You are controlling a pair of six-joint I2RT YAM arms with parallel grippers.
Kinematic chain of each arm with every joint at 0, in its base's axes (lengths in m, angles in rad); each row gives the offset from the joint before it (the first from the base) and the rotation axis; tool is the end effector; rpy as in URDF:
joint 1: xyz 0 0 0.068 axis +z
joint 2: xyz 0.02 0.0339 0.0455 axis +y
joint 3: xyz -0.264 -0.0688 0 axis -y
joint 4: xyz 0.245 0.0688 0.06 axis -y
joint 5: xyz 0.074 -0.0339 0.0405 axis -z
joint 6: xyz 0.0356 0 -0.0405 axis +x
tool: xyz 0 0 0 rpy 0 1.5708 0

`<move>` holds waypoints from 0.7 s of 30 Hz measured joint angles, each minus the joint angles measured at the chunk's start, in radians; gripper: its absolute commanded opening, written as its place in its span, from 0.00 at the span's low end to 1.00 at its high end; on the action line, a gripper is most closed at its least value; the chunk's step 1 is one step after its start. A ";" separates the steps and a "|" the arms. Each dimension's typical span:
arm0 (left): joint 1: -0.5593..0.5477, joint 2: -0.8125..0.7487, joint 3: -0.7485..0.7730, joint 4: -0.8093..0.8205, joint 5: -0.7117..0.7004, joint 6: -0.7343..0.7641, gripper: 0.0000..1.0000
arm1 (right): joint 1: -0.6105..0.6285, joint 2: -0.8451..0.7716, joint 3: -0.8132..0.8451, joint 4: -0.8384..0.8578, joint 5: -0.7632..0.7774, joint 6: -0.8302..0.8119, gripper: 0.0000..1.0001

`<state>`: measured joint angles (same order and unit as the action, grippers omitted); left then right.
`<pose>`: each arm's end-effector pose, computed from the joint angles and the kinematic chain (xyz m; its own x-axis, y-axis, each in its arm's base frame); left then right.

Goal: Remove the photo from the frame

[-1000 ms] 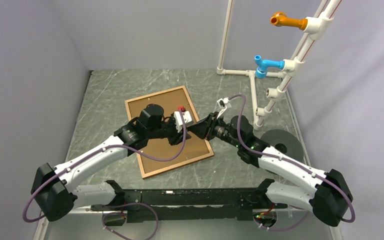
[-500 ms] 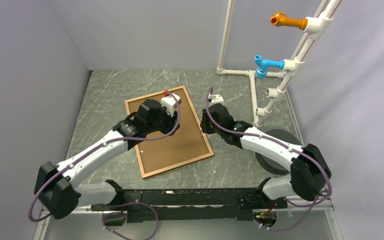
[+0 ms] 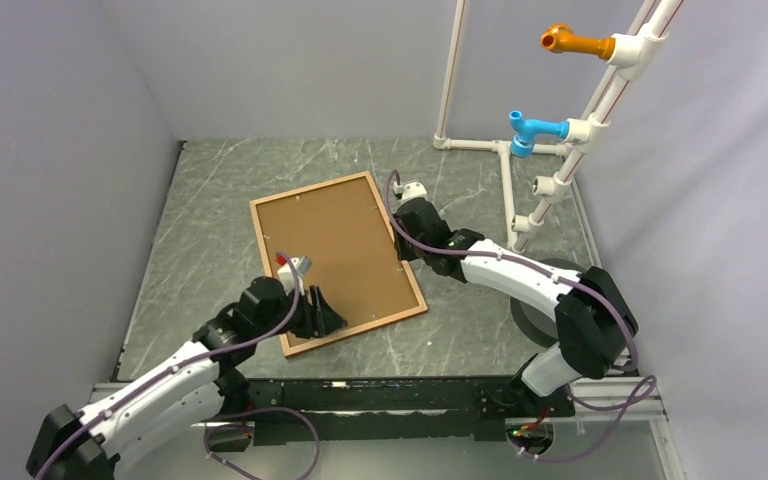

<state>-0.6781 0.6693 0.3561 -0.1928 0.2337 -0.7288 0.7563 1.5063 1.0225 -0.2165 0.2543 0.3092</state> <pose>0.1191 -0.1065 0.2062 -0.7930 -0.1931 -0.5777 0.3215 0.6728 -0.6663 0.2467 0.2204 0.2462 -0.6061 -0.1669 -0.7777 -0.3567 0.9309 0.0782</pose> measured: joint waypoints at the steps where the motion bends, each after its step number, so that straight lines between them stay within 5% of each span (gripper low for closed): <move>1: -0.004 0.012 -0.036 0.038 0.026 -0.032 0.52 | 0.000 0.010 0.005 -0.002 0.003 -0.005 0.00; 10: -0.193 0.217 -0.113 0.291 0.027 -0.230 0.53 | 0.014 0.050 0.021 -0.018 0.038 -0.039 0.00; 21: -0.226 0.321 -0.124 0.387 -0.155 -0.332 0.58 | 0.046 0.062 0.056 -0.092 0.060 -0.014 0.00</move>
<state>-0.9039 0.9905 0.2325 0.1944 0.0788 -1.0603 0.8024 1.5681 1.0786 -0.3084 0.3145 0.2951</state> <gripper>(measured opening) 0.579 0.297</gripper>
